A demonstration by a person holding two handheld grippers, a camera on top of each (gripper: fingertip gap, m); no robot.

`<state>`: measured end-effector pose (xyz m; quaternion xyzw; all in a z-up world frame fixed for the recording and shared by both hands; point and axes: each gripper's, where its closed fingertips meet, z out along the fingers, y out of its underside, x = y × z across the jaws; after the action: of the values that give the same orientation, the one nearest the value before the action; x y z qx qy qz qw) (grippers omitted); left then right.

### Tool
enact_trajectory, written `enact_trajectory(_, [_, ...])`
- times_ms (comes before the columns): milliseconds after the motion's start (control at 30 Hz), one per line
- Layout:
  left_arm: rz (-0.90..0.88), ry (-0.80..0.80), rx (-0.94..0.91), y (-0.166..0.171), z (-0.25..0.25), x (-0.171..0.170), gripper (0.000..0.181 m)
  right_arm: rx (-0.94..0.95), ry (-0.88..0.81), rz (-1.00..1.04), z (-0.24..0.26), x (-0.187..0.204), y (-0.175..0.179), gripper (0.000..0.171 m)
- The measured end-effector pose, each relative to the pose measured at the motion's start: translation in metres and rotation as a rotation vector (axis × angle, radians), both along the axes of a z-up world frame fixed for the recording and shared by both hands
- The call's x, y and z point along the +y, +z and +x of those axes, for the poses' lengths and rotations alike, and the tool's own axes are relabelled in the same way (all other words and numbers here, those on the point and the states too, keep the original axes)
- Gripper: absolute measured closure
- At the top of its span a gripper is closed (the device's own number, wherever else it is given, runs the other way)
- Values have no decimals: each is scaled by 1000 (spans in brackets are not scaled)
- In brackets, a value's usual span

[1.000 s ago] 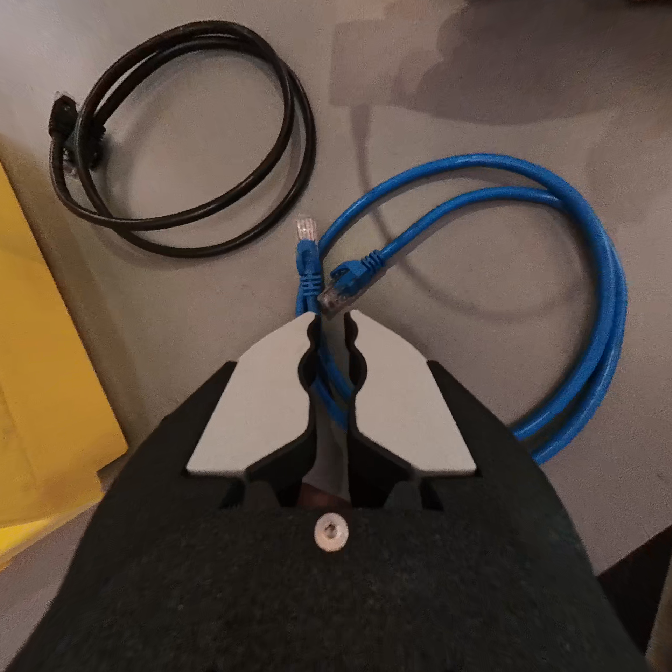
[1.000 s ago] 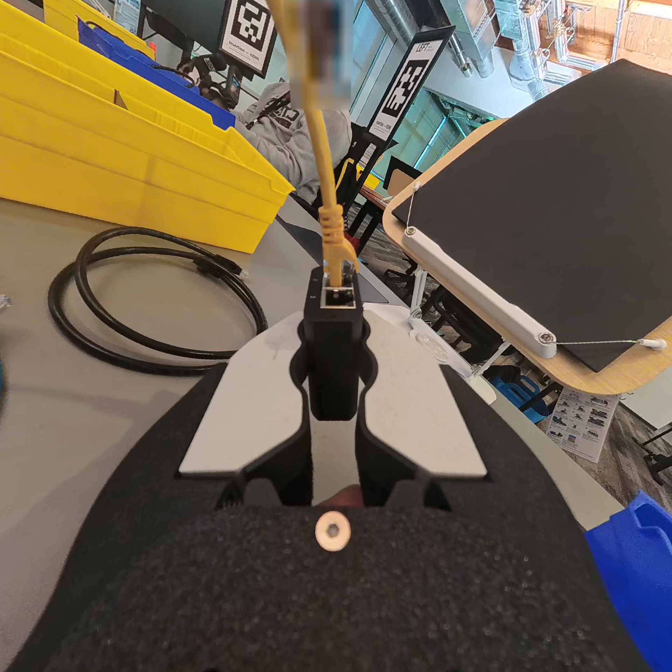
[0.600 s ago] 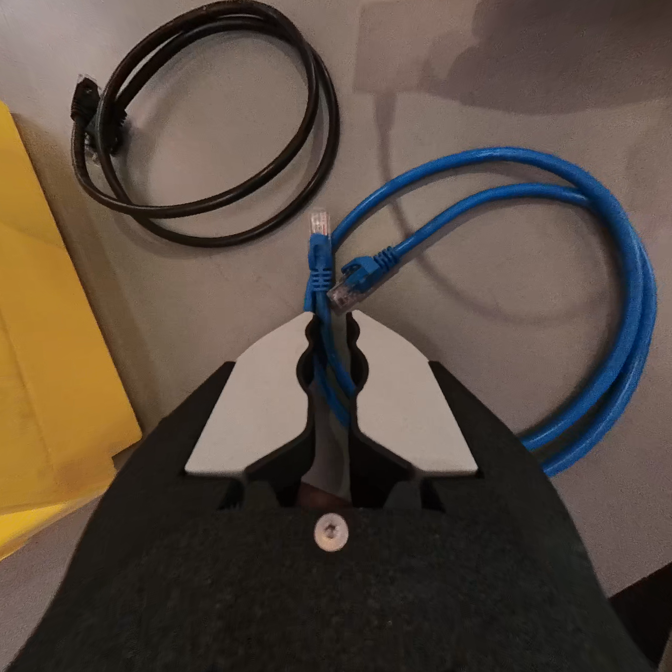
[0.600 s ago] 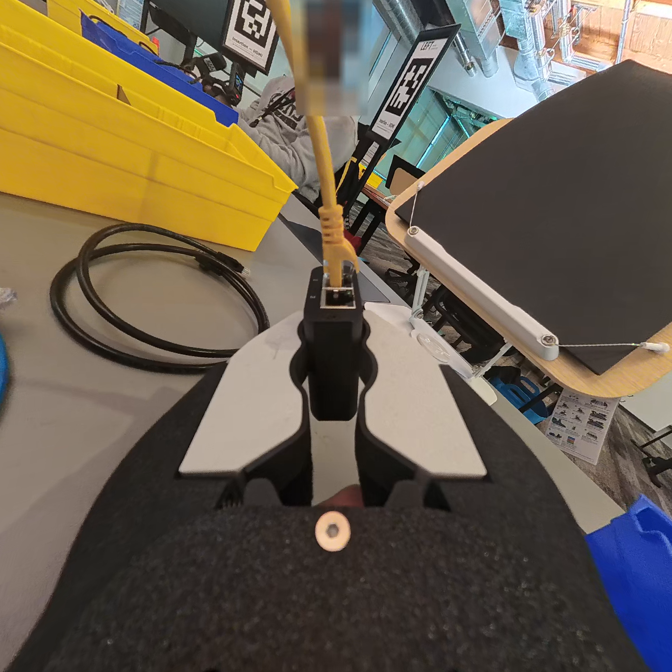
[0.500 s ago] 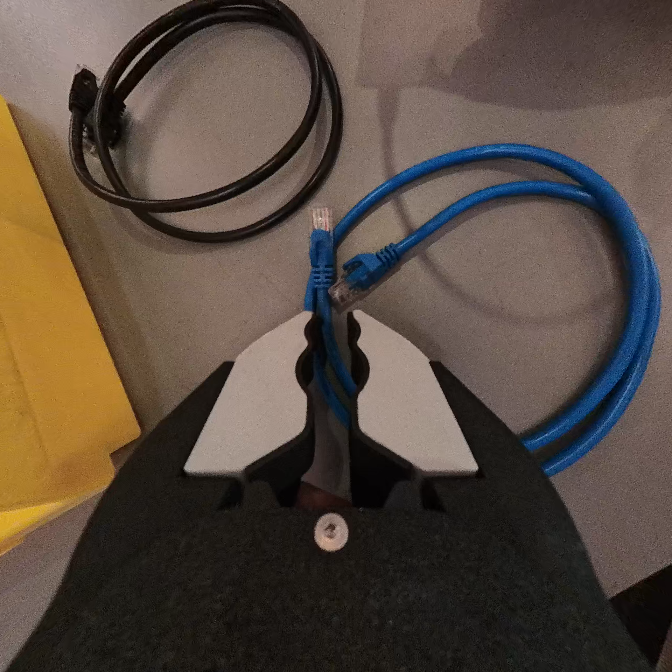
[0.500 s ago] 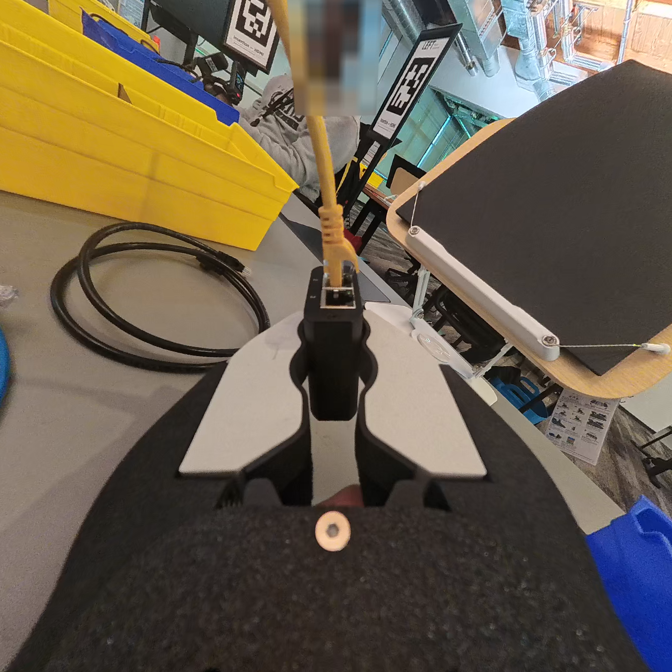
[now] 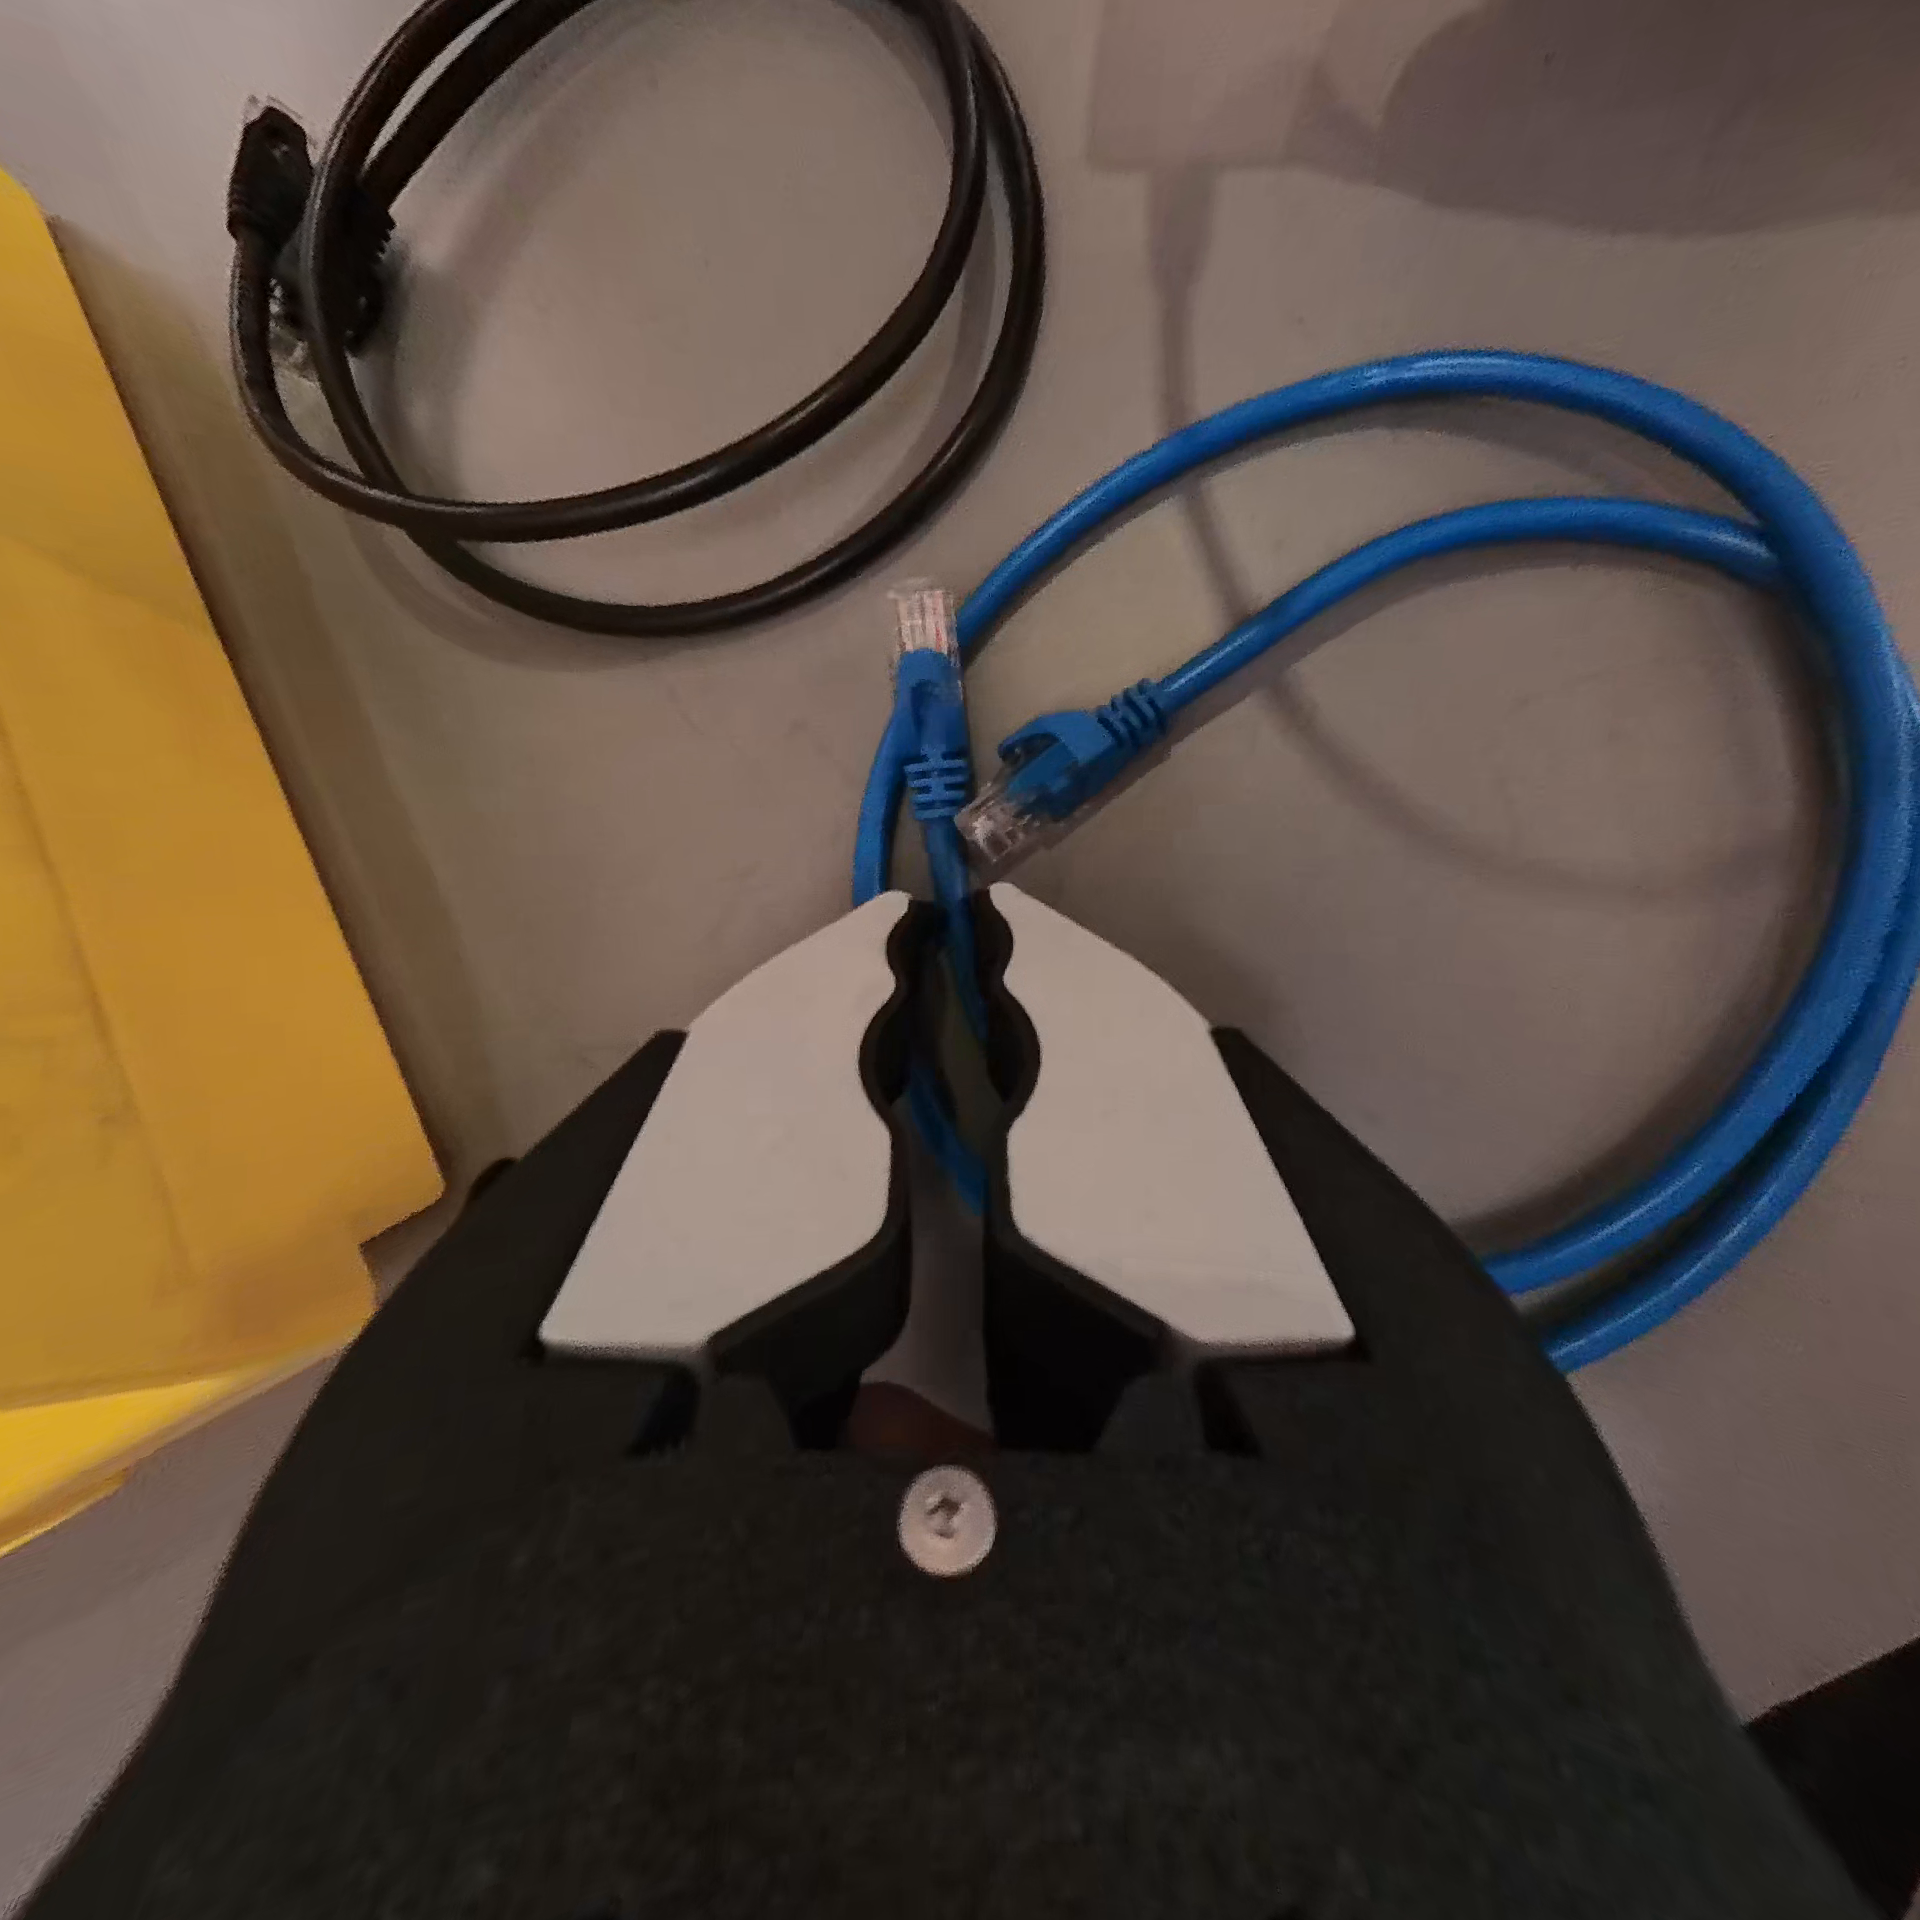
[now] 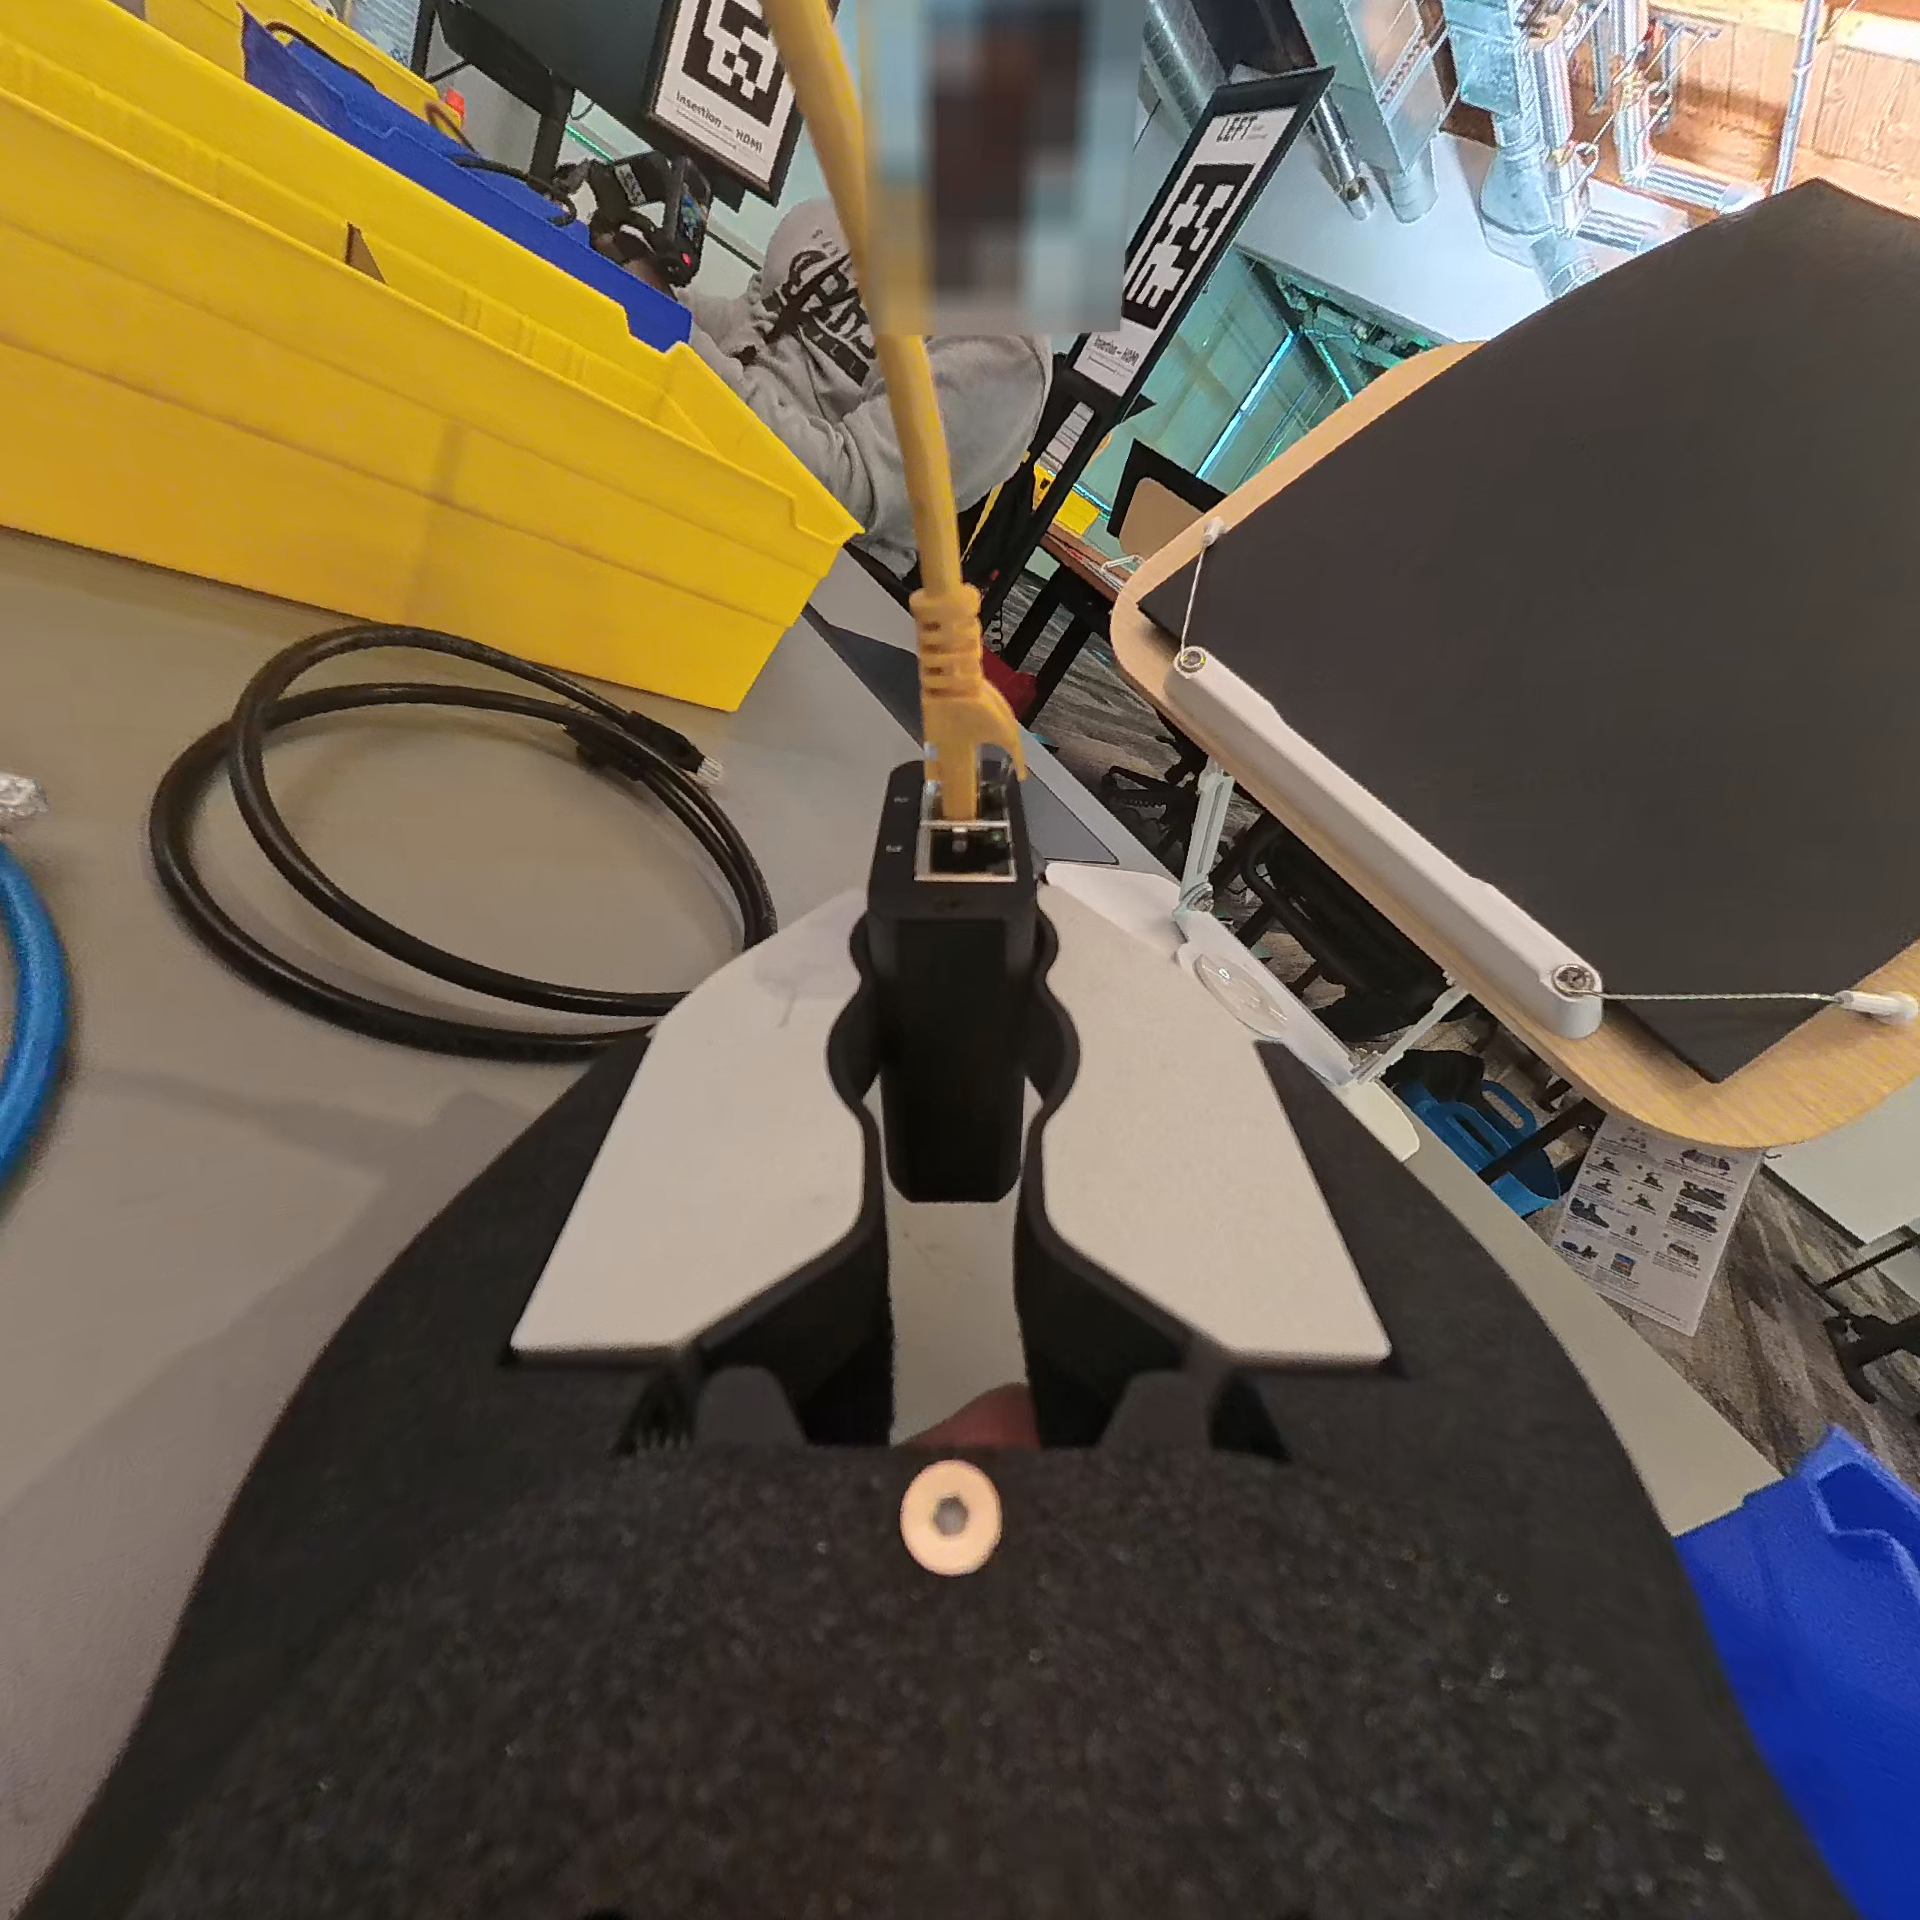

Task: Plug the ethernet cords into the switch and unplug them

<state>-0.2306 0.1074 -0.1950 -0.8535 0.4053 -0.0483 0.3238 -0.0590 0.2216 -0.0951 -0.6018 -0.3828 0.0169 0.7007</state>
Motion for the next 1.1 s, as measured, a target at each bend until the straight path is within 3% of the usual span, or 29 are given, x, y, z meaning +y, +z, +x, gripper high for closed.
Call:
enact_trajectory(267, [-63, -143, 6, 8, -7, -10, 175, 0, -1, 8, 0, -1, 1, 148])
enact_trajectory(500, [-13, -230, -13, 96, -15, -10, 176, -111, -19, 161, -9, -10, 6, 147])
enact_trajectory(633, [-54, -286, 20, 124, -1, 9, 177, -245, -25, 316, -22, -23, 6, 147])
enact_trajectory(833, [-165, -402, 119, 121, 39, 30, 177, -409, -76, 421, -32, -24, -3, 147])
enact_trajectory(933, [-117, -423, 189, 127, 53, 40, 177, -474, -121, 443, -30, -19, -6, 147])
enact_trajectory(1100, [-245, -462, 123, 128, 79, 18, 178, -581, -193, 449, -26, -10, -14, 147])
